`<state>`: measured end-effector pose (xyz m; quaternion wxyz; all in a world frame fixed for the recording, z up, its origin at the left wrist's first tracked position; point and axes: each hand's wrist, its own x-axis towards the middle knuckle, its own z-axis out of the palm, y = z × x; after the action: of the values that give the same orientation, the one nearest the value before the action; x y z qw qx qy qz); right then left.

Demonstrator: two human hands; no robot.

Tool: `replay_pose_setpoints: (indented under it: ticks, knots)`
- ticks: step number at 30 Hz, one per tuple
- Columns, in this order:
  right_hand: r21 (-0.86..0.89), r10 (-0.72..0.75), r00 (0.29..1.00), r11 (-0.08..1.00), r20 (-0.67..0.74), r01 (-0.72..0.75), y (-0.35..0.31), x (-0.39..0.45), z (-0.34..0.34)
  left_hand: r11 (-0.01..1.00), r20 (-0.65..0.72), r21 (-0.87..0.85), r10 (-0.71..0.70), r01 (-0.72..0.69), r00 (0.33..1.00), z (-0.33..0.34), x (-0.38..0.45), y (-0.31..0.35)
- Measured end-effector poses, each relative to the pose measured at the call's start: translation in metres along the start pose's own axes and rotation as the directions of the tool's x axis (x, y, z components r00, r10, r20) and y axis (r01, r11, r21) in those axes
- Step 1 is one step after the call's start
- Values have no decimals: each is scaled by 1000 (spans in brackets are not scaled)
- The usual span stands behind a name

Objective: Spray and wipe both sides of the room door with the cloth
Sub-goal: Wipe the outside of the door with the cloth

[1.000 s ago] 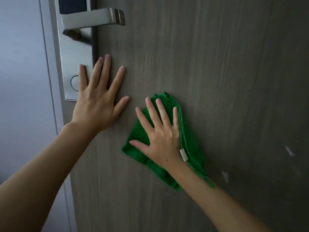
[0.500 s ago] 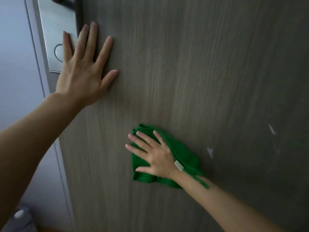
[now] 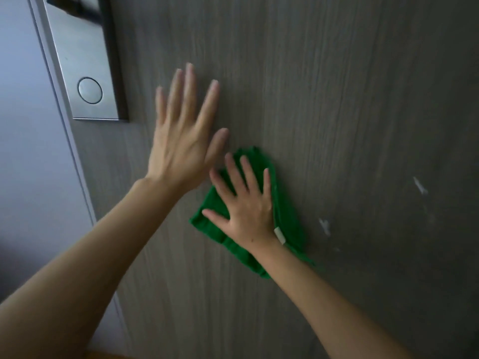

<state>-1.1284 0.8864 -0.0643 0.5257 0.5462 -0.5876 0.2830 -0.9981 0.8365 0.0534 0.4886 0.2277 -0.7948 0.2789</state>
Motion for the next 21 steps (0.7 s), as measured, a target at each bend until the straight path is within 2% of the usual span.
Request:
replay_pose_setpoints:
  ticks: [4, 8, 10, 14, 17, 21]
  knots:
    - [20, -159, 985, 987, 67, 158, -17, -53, 19, 986, -32, -7, 165, -165, 986, 21, 6, 35]
    - [77, -364, 923, 931, 122, 357, -3, -76, 21, 985, -63, 29, 169, -167, 984, 39, 18, 51]
    - [83, -393, 912, 919, 120, 386, 20, -72, 15, 984, -68, 62, 171, -167, 983, 43, 20, 50]
    - [-4, -272, 962, 962, 24, 273, 82, -39, -15, 983, -80, 68, 174, -169, 981, 44, 20, 49]
    - [-90, -49, 998, 995, -48, 44, 132, 0, -46, 983, -103, 65, 178, -172, 979, 45, 20, 50]
    - [-145, 224, 968, 960, -115, -239, 162, 28, -65, 983, -104, 76, 174, -166, 979, 45, 19, 50]
